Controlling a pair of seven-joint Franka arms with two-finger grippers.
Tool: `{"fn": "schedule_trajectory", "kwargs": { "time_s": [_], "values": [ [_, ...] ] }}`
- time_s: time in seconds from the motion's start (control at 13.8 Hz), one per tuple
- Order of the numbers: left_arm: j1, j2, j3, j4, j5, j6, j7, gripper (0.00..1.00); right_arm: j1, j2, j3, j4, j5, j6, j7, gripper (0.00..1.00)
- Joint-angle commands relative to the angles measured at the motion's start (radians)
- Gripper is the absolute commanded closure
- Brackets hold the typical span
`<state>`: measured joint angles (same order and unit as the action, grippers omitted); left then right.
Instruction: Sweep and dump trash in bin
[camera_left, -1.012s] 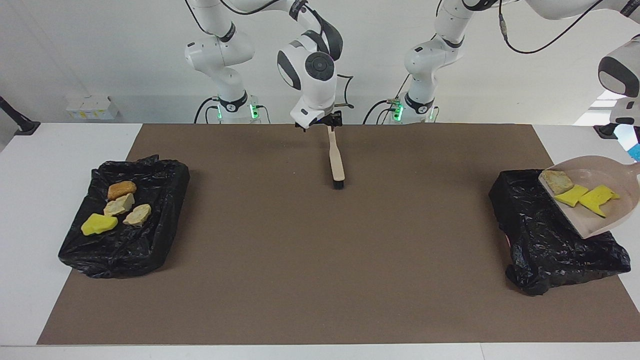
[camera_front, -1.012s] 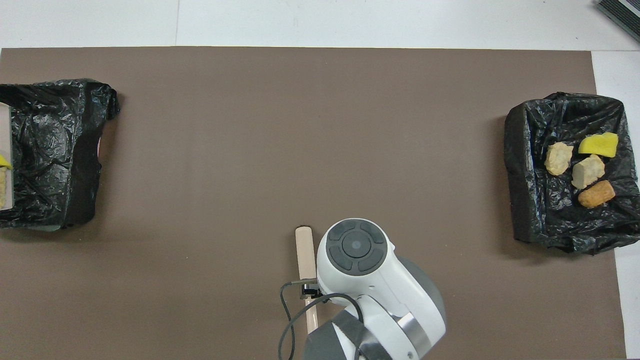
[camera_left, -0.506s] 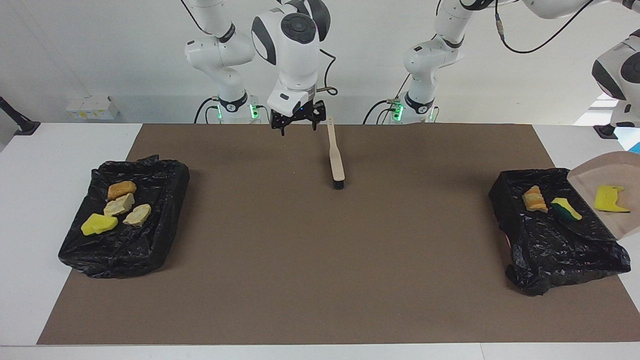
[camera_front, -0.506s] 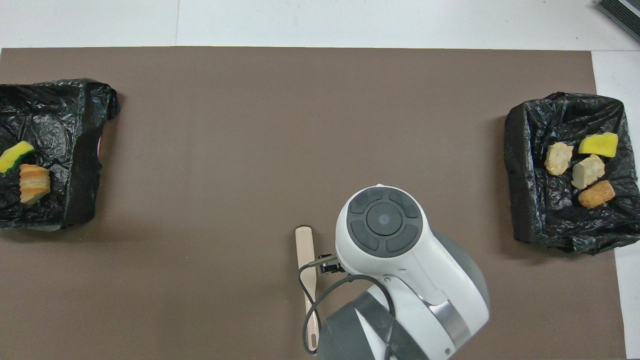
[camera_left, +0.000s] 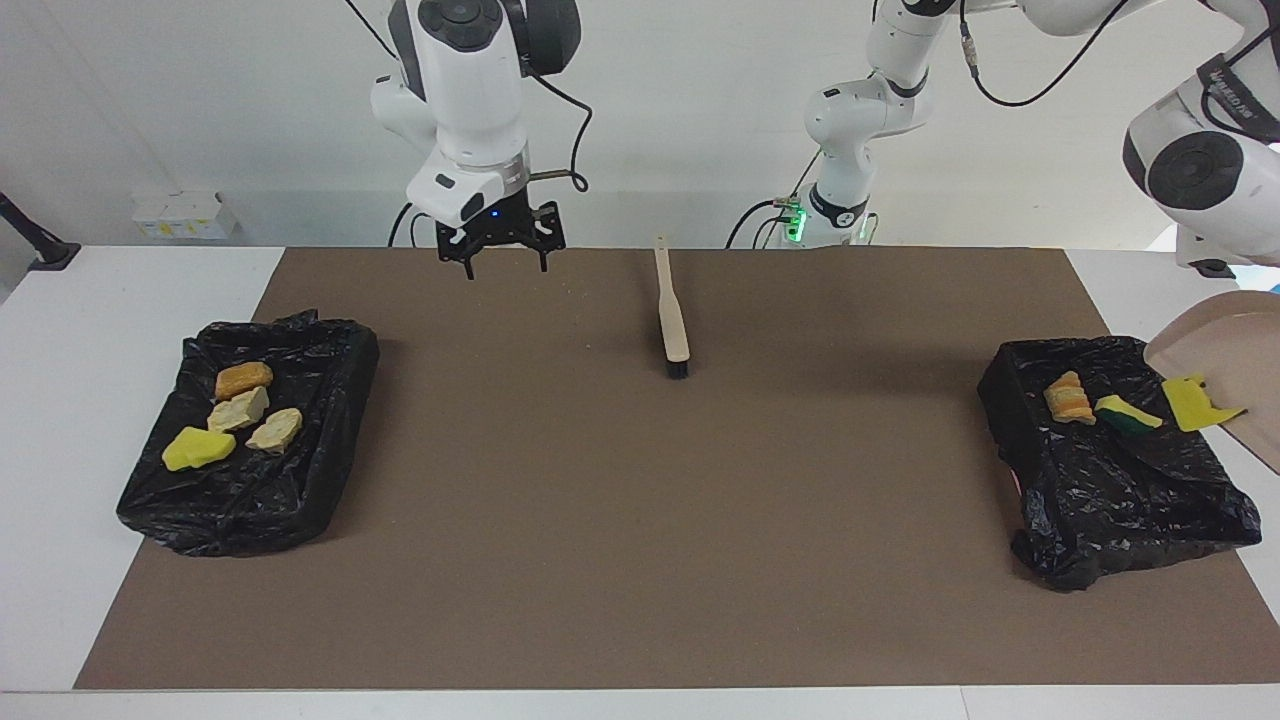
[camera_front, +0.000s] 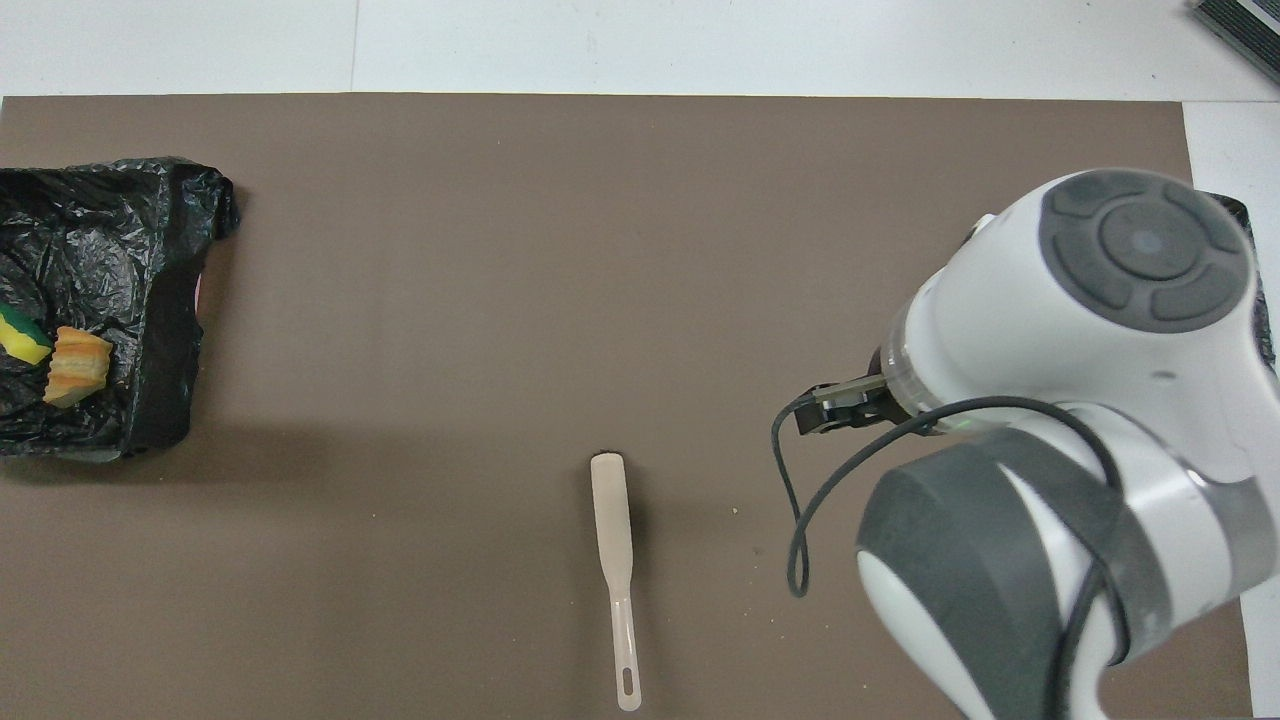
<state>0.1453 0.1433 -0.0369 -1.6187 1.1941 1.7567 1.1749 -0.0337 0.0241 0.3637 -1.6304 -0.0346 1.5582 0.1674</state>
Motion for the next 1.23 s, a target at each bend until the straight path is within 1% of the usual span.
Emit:
{"fn": "schedule_trajectory", "kwargs": {
  "time_s": [0.0, 0.07, 0.22, 0.36, 0.43, 0.58, 0.8, 0.94, 1.16],
  "values": [
    [-0.087, -0.019, 0.014, -0.007, 0.076, -0.118, -0.04, 1.0, -0.092, 0.022, 0.014, 0.06, -0.022, -0.04, -0.103, 0.0],
    [-0.108, -0.019, 0.014, -0.006, 0.1, -0.149, -0.04, 1.0, -0.116, 0.022, 0.014, 0.063, -0.033, -0.046, -0.133, 0.0],
    [-0.142, -0.019, 0.012, 0.002, 0.107, -0.19, -0.034, 1.0, -0.147, 0.022, 0.011, 0.069, -0.066, -0.046, -0.146, 0.0],
    [-0.171, -0.019, 0.005, 0.003, 0.087, -0.207, -0.029, 1.0, -0.164, 0.02, -0.017, 0.073, -0.065, -0.043, -0.144, 0.0],
    [-0.185, -0.019, 0.005, 0.003, 0.058, -0.212, -0.027, 1.0, -0.164, 0.019, -0.035, 0.073, -0.054, -0.046, -0.144, 0.0],
    [-0.206, -0.019, 0.005, 0.006, -0.081, -0.214, -0.038, 1.0, -0.163, -0.004, -0.061, 0.066, -0.045, -0.046, -0.141, 0.0],
    [-0.242, -0.019, 0.005, 0.008, -0.321, -0.217, -0.06, 1.0, -0.163, -0.006, -0.086, 0.064, -0.045, -0.059, -0.155, 0.0],
    [-0.259, -0.019, 0.006, 0.008, -0.504, -0.221, -0.192, 1.0, -0.163, -0.006, -0.086, 0.064, -0.045, -0.07, -0.181, 0.0],
    [-0.294, -0.017, 0.003, 0.007, -0.693, -0.22, -0.377, 1.0, -0.163, -0.006, -0.084, 0.066, -0.045, -0.07, -0.19, 0.0]
  ]
}}
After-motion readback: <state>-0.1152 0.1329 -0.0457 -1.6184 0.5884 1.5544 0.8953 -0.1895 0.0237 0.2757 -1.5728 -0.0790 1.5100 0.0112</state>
